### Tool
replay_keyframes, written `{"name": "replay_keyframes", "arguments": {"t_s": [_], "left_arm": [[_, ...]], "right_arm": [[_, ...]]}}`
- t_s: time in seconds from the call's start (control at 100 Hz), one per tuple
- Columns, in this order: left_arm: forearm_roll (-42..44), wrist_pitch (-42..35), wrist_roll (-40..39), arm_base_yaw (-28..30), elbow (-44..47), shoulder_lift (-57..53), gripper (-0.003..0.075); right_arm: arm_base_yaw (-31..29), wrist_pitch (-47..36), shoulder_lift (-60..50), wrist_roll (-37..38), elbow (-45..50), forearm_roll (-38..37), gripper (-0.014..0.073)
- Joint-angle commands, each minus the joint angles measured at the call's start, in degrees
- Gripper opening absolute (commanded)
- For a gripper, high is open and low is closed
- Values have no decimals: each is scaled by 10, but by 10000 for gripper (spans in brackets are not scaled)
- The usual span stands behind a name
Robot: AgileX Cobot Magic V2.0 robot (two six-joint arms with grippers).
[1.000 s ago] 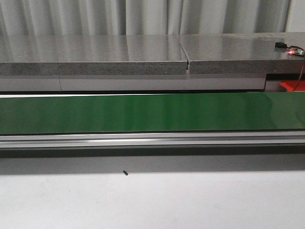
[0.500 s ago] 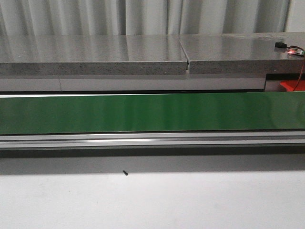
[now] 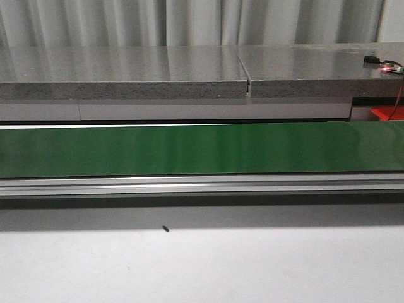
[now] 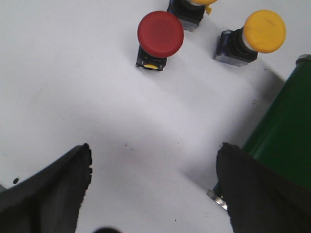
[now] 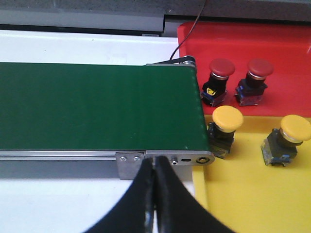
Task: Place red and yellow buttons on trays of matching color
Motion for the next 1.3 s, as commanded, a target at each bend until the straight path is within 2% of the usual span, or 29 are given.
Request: {"name": "replay_keyframes", "arguments": {"t_s": [0.0,0.36,0.72,1.14,1.22,1.29], "left_arm": [[-3,-26,-6,2,-17,-2,512],[-9,-115,-6,-1,-17,67,512],[-14,-223,-6,-39,-27,137,512],[-14,-299,-6,-39,-55,176,509],[-14,-306,-6,-39,-55,176,457],[-14,-307,-6,-39,-55,176,372]], "right_arm": [[0,-43,0,-2,-15,-4,-67],[0,-43,0,-2,-15,-4,-67],[0,-43,0,-2,-15,-4,-67],[0,-43,0,-2,-15,-4,-67],[0,-43,0,-2,-15,-4,-67],[0,-43,0,-2,-15,-4,-67]]}}
